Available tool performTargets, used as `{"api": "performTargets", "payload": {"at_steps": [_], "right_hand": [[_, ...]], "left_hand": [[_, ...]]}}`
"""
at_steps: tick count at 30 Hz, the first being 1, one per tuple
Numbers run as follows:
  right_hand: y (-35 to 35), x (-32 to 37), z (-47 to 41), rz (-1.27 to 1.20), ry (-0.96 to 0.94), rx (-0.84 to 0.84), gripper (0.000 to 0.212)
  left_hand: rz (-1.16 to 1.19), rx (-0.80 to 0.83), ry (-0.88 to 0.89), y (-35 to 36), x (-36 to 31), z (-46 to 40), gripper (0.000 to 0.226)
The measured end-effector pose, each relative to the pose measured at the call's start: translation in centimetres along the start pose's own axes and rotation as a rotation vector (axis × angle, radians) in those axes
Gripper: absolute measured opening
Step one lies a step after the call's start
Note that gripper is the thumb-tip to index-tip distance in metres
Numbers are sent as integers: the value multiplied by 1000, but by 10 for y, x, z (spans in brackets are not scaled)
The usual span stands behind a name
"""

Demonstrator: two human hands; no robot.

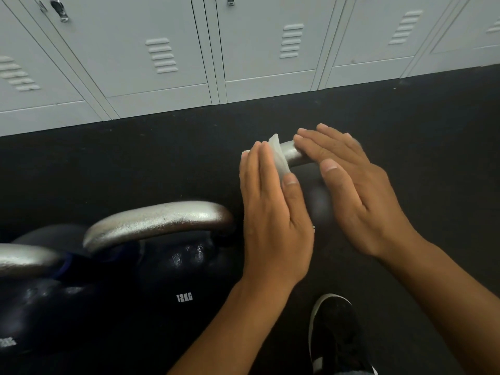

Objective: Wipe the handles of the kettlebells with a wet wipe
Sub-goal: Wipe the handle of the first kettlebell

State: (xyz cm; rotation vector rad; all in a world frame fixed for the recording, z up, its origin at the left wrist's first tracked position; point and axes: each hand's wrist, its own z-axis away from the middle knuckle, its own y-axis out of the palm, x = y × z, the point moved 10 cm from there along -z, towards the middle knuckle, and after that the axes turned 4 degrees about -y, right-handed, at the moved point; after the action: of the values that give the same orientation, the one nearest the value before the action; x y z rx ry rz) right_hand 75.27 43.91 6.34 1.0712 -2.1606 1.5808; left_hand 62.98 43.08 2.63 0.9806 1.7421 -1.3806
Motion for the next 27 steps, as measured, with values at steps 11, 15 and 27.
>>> {"api": "performTargets", "payload": {"at_steps": [11, 15, 27], "right_hand": [[5, 3, 0, 76, -20, 29, 53], [9, 8, 0, 81, -49, 63, 53], [14, 15, -1, 96, -102, 98, 53]], "left_hand": [[21, 11, -87, 1, 8, 17, 65], [46, 54, -134, 1, 11, 3, 66], [120, -28, -144, -4, 12, 10, 63]]}}
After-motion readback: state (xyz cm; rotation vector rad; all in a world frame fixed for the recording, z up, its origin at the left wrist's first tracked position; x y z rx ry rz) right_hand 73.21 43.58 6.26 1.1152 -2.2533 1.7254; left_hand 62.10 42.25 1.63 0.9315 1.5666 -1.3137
